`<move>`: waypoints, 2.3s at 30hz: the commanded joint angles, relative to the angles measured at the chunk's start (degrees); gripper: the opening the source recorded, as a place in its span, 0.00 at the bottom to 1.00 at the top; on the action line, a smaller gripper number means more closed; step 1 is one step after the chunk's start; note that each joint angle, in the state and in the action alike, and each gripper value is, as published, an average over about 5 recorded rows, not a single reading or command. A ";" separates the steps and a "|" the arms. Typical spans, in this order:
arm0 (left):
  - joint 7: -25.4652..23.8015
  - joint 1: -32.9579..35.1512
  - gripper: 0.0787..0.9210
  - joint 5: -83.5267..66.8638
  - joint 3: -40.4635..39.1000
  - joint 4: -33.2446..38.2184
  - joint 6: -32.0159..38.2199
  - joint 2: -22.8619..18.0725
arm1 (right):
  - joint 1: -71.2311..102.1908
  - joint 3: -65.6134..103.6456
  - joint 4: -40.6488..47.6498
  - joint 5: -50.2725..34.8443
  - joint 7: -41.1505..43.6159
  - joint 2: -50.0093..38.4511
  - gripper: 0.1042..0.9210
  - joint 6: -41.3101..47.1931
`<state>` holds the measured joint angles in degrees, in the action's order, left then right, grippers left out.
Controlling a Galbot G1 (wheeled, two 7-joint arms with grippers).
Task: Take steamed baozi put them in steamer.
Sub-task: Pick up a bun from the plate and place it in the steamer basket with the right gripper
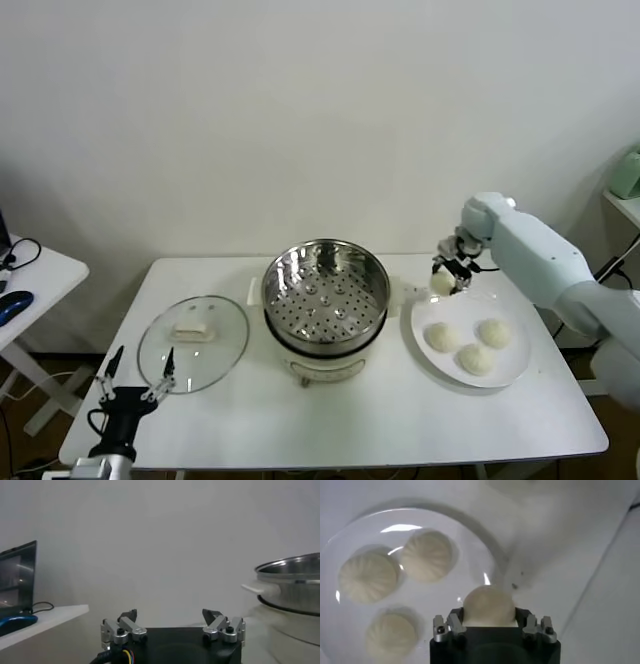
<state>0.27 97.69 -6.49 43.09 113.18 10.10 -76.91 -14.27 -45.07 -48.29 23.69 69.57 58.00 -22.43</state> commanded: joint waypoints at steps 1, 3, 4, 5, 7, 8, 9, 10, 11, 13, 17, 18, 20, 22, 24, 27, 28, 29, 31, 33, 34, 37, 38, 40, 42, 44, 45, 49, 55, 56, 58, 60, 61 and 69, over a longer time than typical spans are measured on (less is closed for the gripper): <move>-0.07 0.12 0.88 -0.01 -0.25 -0.24 -0.13 1.37 | -7.52 -4.27 -15.12 -0.48 0.34 -3.07 0.69 -3.92; -0.21 0.26 0.88 -0.06 -0.47 -0.20 -0.17 2.02 | -9.88 -5.93 -19.38 -0.78 0.50 -3.57 0.69 -4.83; -0.28 0.31 0.88 -0.08 -0.53 -0.22 -0.22 2.50 | -11.08 -6.65 -21.47 -0.70 0.65 -3.62 0.69 -5.39; -0.36 0.34 0.88 -0.20 -0.57 -0.25 -0.29 3.00 | -12.12 -7.21 -23.40 -0.49 0.84 -3.55 0.69 -5.86; -0.44 0.34 0.88 -1.05 -0.55 -0.27 -0.79 4.22 | -13.61 -7.75 -26.71 0.56 1.18 -3.00 0.69 -6.72; -0.46 0.32 0.88 -1.59 -0.50 -0.28 -1.12 4.82 | -14.09 -7.92 -28.17 1.21 1.30 -2.61 0.69 -7.10; -0.47 0.32 0.88 -2.12 -0.42 -0.27 -1.41 5.33 | -14.38 -8.10 -29.54 1.86 1.36 -2.19 0.69 -7.35; -0.48 0.32 0.88 -2.58 -0.32 -0.25 -1.68 5.92 | -14.62 -8.43 -30.90 2.56 1.37 -1.67 0.70 -7.54; -0.50 0.34 0.88 -2.85 -0.20 -0.25 -1.83 6.38 | -14.77 -8.78 -32.07 3.16 1.37 -1.09 0.70 -7.72; -0.55 0.42 0.88 -2.91 0.10 -0.24 -1.93 7.05 | -14.69 -9.48 -33.78 4.11 1.31 0.27 0.70 -7.91; -0.57 0.52 0.88 -2.92 0.49 -0.09 -2.14 7.45 | -13.12 -9.81 -34.72 6.69 1.11 4.06 0.70 -8.43; -0.57 0.52 0.88 -2.88 0.51 -0.05 -2.20 7.41 | -12.38 -9.73 -34.36 7.57 1.03 5.26 0.70 -8.64; -0.55 0.51 0.88 -2.80 0.57 0.12 -2.31 7.26 | -10.58 -9.41 -32.71 9.47 0.61 8.03 0.70 -9.31; -0.45 0.58 0.88 -2.71 0.71 0.38 -2.47 7.15 | -8.33 -8.83 -30.46 11.65 0.01 10.83 0.70 -9.97; -0.33 0.74 0.88 -2.68 0.98 0.69 -2.64 7.15 | -6.10 -8.06 -28.03 13.77 -0.44 13.13 0.69 -10.53; -0.18 1.00 0.88 -2.70 1.43 1.07 -2.79 7.27 | -3.52 -7.26 -24.50 16.21 -0.74 15.82 0.70 -11.29; -0.14 1.09 0.88 -2.71 1.53 1.18 -2.81 7.29 | -2.90 -7.14 -23.41 16.86 -0.81 16.51 0.70 -11.45; -0.10 1.20 0.88 -2.68 1.60 1.28 -2.82 7.30 | -2.38 -7.02 -22.33 17.51 -0.87 17.07 0.70 -11.59; -0.02 1.43 0.88 -2.52 1.64 1.50 -2.81 7.26 | -1.32 -6.71 -20.41 18.72 -0.97 17.86 0.70 -11.92; 0.02 1.58 0.88 -2.32 1.63 1.74 -2.81 7.18 | -0.32 -6.45 -18.92 19.73 -1.07 18.32 0.70 -12.22; 0.03 1.61 0.88 -2.23 1.61 1.84 -2.81 7.13 | 0.16 -6.34 -18.35 20.10 -1.13 18.47 0.70 -12.30; 0.01 1.56 0.88 -1.98 1.55 2.08 -2.84 7.04 | 1.44 -5.90 -16.95 21.14 -1.30 18.82 0.70 -12.45; -0.02 1.51 0.88 -1.87 1.54 2.13 -2.87 7.01 | 1.85 -5.71 -16.60 21.50 -1.35 18.92 0.70 -12.52; -0.07 1.40 0.88 -1.68 1.54 2.17 -2.91 6.94 | 2.45 -5.45 -16.11 22.08 -1.39 19.04 0.70 -12.68; -0.08 1.31 0.88 -1.61 1.55 2.16 -2.95 6.80 | 2.83 -5.40 -15.88 22.36 -1.41 19.05 0.70 -12.74; -0.07 1.33 0.88 -1.62 1.53 2.11 -2.92 6.67 | 3.03 -5.31 -15.71 22.65 -1.43 18.99 0.70 -12.81; -0.07 1.35 0.88 -1.62 1.52 2.07 -2.90 6.62 | 3.10 -5.24 -15.62 22.83 -1.44 18.94 0.70 -12.84; -0.13 1.42 0.88 -1.58 1.47 1.86 -2.80 6.43 | 3.24 -4.82 -15.05 23.50 -1.52 18.77 0.70 -13.05; -0.15 1.29 0.88 -1.57 1.44 1.57 -2.72 6.29 | 3.43 -3.95 -14.41 24.54 -1.63 19.00 0.71 -13.57; -0.15 1.27 0.88 -1.57 1.44 1.54 -2.72 6.27 | 3.45 -3.94 -14.46 24.53 -1.62 19.00 0.71 -13.61; -0.14 1.24 0.88 -1.57 1.44 1.50 -2.73 6.21 | 3.45 -3.97 -14.53 24.48 -1.61 18.98 0.71 -13.64; -0.14 1.25 0.88 -1.57 1.46 1.50 -2.72 6.13 | 3.45 -3.99 -14.55 24.48 -1.65 18.97 0.73 -13.72; -0.14 1.28 0.88 -1.57 1.47 1.51 -2.71 6.09 | 3.46 -4.00 -14.53 24.48 -1.75 18.98 0.75 -13.76; -0.10 1.63 0.88 -1.92 1.90 1.52 -2.46 6.06 | 3.10 -4.21 -14.87 23.83 -2.19 18.63 0.88 -14.40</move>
<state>0.15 99.25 -8.35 44.97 114.71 7.64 -70.89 -11.56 -49.35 -63.56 46.96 67.76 76.24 -36.87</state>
